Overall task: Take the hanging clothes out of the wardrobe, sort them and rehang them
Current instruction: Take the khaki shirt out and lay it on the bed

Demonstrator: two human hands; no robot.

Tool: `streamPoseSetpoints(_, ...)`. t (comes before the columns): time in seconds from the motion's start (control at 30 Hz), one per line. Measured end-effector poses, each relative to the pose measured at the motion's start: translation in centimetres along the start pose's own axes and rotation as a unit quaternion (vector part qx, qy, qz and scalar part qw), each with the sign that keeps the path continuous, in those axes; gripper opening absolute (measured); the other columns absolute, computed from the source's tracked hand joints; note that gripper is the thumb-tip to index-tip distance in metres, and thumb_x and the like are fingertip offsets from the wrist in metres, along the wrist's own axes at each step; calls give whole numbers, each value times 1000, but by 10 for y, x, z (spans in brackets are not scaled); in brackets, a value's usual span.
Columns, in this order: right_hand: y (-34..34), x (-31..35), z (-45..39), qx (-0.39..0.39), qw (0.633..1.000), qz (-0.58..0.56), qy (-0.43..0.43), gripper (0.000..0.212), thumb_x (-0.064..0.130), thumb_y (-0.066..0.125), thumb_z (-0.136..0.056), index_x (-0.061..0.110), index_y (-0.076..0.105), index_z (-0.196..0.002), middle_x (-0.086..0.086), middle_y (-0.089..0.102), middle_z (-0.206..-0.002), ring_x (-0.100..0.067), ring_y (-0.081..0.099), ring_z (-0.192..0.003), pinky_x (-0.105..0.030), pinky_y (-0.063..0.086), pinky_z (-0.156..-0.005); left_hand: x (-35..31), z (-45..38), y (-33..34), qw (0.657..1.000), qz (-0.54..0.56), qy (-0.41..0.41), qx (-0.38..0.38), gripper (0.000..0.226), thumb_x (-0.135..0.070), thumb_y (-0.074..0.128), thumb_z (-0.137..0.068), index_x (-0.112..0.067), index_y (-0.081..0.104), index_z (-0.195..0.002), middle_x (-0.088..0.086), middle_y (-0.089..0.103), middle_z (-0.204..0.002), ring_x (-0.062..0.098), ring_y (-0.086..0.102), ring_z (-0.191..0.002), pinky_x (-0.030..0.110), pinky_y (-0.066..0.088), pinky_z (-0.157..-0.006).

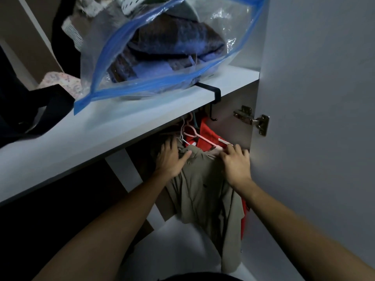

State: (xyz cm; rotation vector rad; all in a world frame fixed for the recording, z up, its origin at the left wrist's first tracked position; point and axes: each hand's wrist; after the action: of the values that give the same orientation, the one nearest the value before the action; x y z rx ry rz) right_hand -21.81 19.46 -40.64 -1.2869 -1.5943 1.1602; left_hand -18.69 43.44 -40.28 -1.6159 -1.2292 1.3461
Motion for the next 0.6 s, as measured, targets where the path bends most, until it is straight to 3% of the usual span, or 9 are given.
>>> streamPoseSetpoints(0.13,5,1,-5,-3,999,-31,17,49,13,78,-82,18,66,-129,-8,62,-119,-31,54,-114,-42,46,-91,12,-14,2,1000,-18,2,-3,87,-70,49,-98,-18,24,-163,15,32,-164,37,32,-148,50,33,-117)
streamPoseSetpoints(0.27,5,4,-9,24,998,-59,28,57,7,69,-86,17,54,-140,-10,60,-130,-32,51,-124,-41,45,-98,28,-15,4,1000,-4,-14,-11,75,-69,50,-96,-25,34,-155,21,43,-152,43,41,-139,55,39,-112)
streamPoseSetpoints(0.43,1,10,-13,41,996,-75,31,56,27,71,-88,20,53,-140,-9,61,-133,-32,50,-128,-43,43,-100,45,-7,2,999,-14,-27,-27,79,-74,49,-90,-24,42,-150,20,52,-145,43,50,-132,55,46,-104)
streamPoseSetpoints(0.5,2,12,-14,33,996,-79,21,50,34,66,-92,23,54,-139,-6,62,-131,-31,50,-128,-46,41,-101,55,-3,0,998,29,-40,-37,89,-78,43,-85,-18,44,-151,19,54,-146,41,51,-132,53,48,-104)
streamPoseSetpoints(0.6,6,13,-16,3,994,-106,20,34,44,50,-104,25,62,-131,-5,66,-123,-30,53,-123,-47,43,-98,75,4,-1,996,76,-38,-37,79,-68,47,-91,-17,49,-152,18,53,-148,39,49,-136,47,46,-108)
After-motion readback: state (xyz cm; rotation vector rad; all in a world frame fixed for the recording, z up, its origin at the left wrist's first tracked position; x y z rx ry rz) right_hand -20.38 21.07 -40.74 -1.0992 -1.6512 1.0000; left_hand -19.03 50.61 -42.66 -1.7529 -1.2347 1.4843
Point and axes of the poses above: each hand's wrist, its own z-axis away from the middle knuckle, its own y-axis out of the palm, x = y × z
